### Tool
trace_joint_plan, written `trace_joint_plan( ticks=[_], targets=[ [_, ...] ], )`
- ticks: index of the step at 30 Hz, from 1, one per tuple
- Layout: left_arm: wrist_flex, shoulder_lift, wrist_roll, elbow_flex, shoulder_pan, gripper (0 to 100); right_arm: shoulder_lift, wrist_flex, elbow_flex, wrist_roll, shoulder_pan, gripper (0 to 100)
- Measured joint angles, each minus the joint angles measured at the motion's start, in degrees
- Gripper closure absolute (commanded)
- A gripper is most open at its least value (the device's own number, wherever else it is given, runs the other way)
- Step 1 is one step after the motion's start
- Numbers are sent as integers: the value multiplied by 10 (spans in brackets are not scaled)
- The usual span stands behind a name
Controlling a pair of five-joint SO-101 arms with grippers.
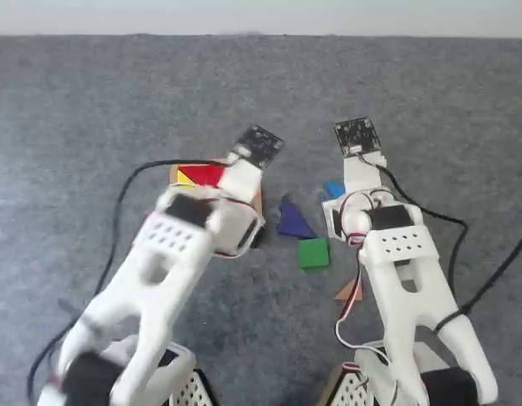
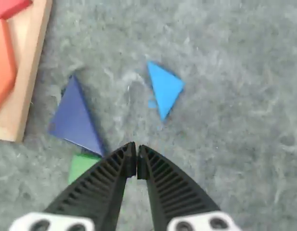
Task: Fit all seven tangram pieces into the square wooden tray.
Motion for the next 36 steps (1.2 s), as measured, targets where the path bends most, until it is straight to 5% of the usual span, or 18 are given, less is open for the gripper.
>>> trace_joint_plan(
  ticks=[5, 17, 36],
  targets=[
    [0, 135, 5, -50, 0, 773, -4, -5, 0, 9, 0, 990],
    [-6, 205, 137, -60, -25, 805, -7, -5, 1, 14, 0, 990],
    [-58, 290, 145, -134, -70, 848, -7, -16, 1, 14, 0, 990]
  ],
)
